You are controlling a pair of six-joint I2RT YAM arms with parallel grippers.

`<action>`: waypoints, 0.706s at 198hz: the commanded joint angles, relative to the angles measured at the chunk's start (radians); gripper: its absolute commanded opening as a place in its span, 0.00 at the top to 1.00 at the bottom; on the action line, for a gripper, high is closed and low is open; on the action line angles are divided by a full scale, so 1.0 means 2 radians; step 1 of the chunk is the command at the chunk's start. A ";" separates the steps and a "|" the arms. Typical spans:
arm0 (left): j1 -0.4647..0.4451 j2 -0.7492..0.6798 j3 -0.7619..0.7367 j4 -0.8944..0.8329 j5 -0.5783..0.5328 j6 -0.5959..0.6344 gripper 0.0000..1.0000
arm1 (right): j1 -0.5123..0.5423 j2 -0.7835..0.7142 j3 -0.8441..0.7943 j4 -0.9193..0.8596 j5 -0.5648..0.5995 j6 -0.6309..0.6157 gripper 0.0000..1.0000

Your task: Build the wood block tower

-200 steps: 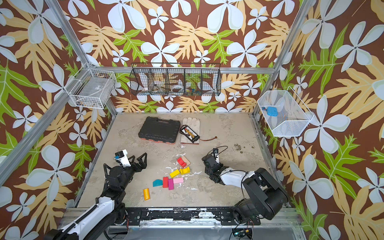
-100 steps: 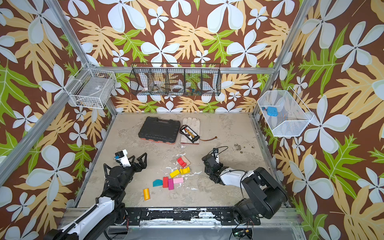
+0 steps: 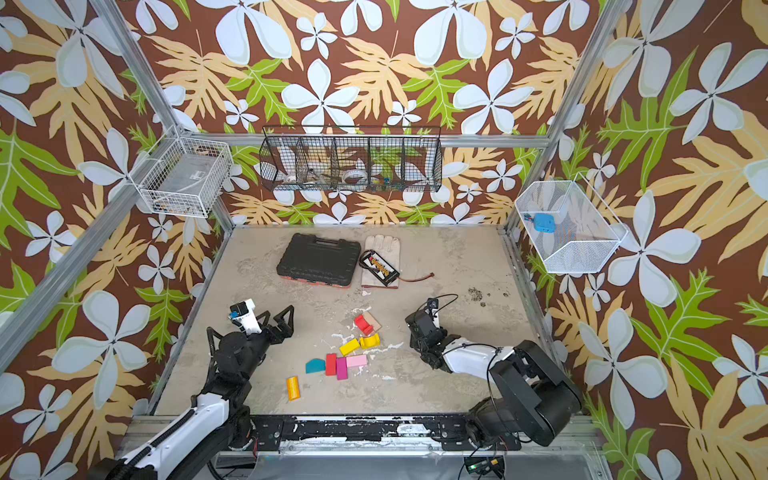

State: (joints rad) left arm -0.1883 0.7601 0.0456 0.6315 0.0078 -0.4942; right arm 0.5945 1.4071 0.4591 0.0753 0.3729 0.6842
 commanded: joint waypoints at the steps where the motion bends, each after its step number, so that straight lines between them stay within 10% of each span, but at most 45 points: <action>1: -0.001 0.000 0.000 0.009 0.001 -0.002 0.00 | 0.003 -0.011 0.000 -0.024 0.009 0.010 0.54; 45: -0.001 0.003 0.002 0.010 -0.010 0.000 0.00 | 0.036 -0.044 0.017 -0.060 0.053 0.018 0.49; 93: -0.001 0.016 0.020 -0.017 -0.058 -0.013 0.00 | 0.148 -0.072 0.048 -0.071 0.112 0.000 0.21; 140: -0.001 0.006 0.045 -0.094 -0.161 -0.068 0.00 | 0.186 -0.044 0.074 -0.021 0.029 -0.043 0.10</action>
State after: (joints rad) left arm -0.1883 0.7776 0.0917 0.5564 -0.1596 -0.5495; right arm 0.9585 1.2934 0.5892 -0.0254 0.5201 0.6491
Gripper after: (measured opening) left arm 0.997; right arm 0.898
